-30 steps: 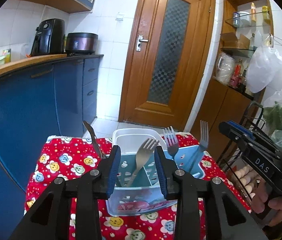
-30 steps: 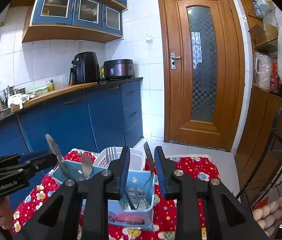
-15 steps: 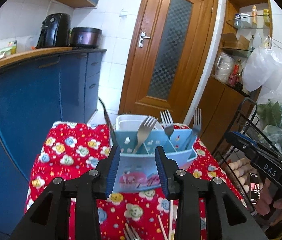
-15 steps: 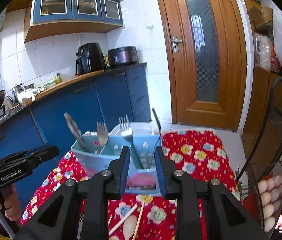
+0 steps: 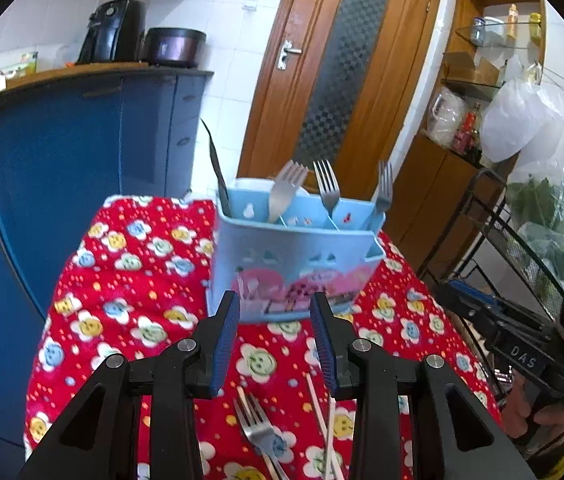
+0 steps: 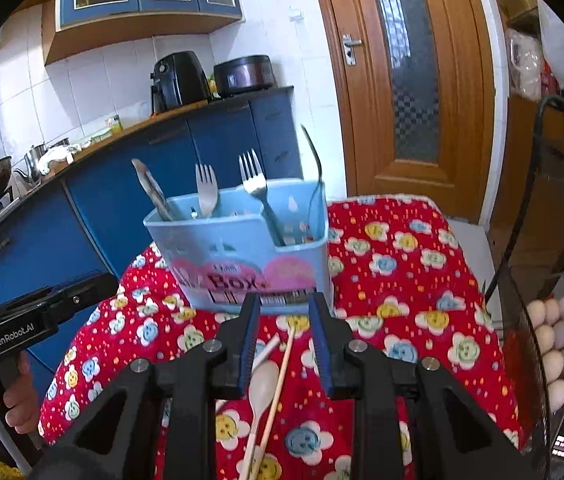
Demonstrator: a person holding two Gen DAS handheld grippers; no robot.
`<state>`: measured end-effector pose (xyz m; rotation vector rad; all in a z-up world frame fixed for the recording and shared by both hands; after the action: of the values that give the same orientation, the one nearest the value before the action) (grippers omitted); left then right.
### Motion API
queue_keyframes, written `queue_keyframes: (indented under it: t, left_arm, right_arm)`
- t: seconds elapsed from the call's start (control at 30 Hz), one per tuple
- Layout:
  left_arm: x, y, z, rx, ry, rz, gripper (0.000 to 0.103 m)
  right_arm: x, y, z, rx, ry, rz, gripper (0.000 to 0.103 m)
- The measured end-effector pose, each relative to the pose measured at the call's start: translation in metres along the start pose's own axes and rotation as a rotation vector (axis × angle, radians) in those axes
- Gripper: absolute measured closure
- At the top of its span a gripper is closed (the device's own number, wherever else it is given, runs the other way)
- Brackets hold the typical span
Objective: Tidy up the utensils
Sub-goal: 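Move both open tools back to the wooden chopsticks on the tablecloth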
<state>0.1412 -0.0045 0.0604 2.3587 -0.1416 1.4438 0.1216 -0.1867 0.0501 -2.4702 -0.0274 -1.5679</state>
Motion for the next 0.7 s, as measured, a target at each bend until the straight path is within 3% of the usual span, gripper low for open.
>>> queue_keyframes:
  t: [0.7]
  left_arm:
    - [-0.070,0.039,0.044,-0.026,-0.169,0.073,0.065]
  right_arm:
    - [-0.043,0.034,-0.001,-0.040,-0.090,0.042,0.075]
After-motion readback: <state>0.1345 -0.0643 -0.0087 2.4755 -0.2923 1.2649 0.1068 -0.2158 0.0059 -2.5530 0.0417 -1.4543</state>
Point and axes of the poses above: each gripper's, at about its wrist camera, not at the fingertips, and z roughly the way its jaws point, y to its right, x to its top, the point moved 8 cm from there along z, roughly the way its jaws point, and after that the axes turned 11 degrees about y, right-handed, at the moved point
